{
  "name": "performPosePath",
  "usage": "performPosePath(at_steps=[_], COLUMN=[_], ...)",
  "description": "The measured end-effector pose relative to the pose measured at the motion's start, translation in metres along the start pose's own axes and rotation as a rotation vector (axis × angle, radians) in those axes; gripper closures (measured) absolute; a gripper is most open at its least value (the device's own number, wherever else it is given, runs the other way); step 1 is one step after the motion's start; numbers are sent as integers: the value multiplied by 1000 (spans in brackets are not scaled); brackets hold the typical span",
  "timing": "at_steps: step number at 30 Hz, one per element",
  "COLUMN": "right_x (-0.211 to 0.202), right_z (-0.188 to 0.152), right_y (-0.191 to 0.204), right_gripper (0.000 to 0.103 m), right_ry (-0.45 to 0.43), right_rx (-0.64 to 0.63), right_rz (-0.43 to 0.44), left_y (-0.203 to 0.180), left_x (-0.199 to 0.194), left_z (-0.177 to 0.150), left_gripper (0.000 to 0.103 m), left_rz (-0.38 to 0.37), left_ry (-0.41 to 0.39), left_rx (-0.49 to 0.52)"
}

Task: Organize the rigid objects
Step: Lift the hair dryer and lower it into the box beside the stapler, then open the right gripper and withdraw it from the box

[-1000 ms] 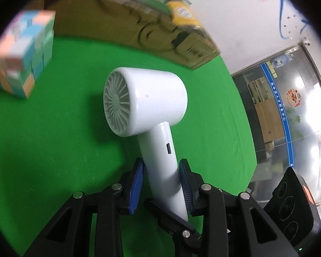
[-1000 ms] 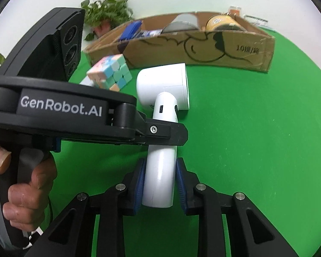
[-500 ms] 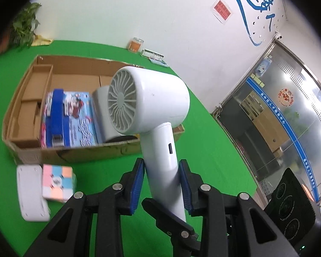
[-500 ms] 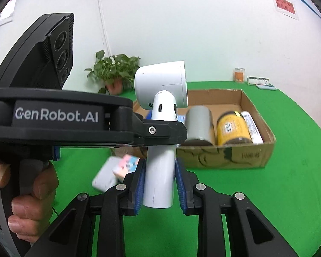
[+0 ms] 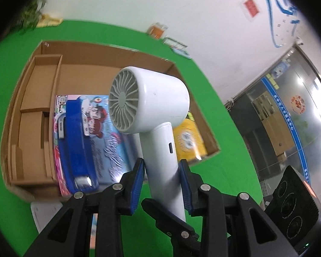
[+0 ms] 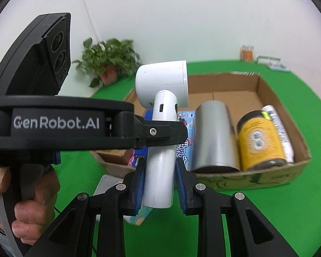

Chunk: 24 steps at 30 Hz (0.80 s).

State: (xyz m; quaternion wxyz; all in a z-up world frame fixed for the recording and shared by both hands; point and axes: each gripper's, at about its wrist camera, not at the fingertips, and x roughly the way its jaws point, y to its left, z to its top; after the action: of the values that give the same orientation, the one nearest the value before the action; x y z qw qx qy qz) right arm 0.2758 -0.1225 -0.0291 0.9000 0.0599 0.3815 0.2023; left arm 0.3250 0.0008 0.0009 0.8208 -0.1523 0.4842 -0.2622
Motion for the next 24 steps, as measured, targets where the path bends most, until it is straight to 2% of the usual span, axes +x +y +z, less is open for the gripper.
performPosePath(at_steps=[4,8,12,17,19,21,22,23,24], right_x=[40,69,77,96,94,70,58,41,25], right_z=[16,18,20,24,25,23,20,12,1], right_y=[-8,-12,-11,-15,-18,-17,-17,-12,-9], right_gripper=[78,78,78,80,77,75,70,51,27], right_ry=[76,145,157,203,189,95,49,-12,-71], right_rx=[40,71,86,105,126,123,109,83,51], right_rz=[-2,-14,-24,-15,-17,-42,-41,-45,-49], left_y=[26,48,56,69,68,64,60,57,51], left_x=[25,47,52,54,43,25,7,-6,-25], left_z=[21,25,22,24,23,21,17,12,3], left_gripper=[72,72,71,67,67,67,64,64,60], left_rz=[1,-19,-57,-33,-49,-38,-13,2,23], left_ry=[64,119,121,161,126,83,30,-18,-84], left_rx=[-49,-109,-155,-182,-168,-150,-125,-101,-65])
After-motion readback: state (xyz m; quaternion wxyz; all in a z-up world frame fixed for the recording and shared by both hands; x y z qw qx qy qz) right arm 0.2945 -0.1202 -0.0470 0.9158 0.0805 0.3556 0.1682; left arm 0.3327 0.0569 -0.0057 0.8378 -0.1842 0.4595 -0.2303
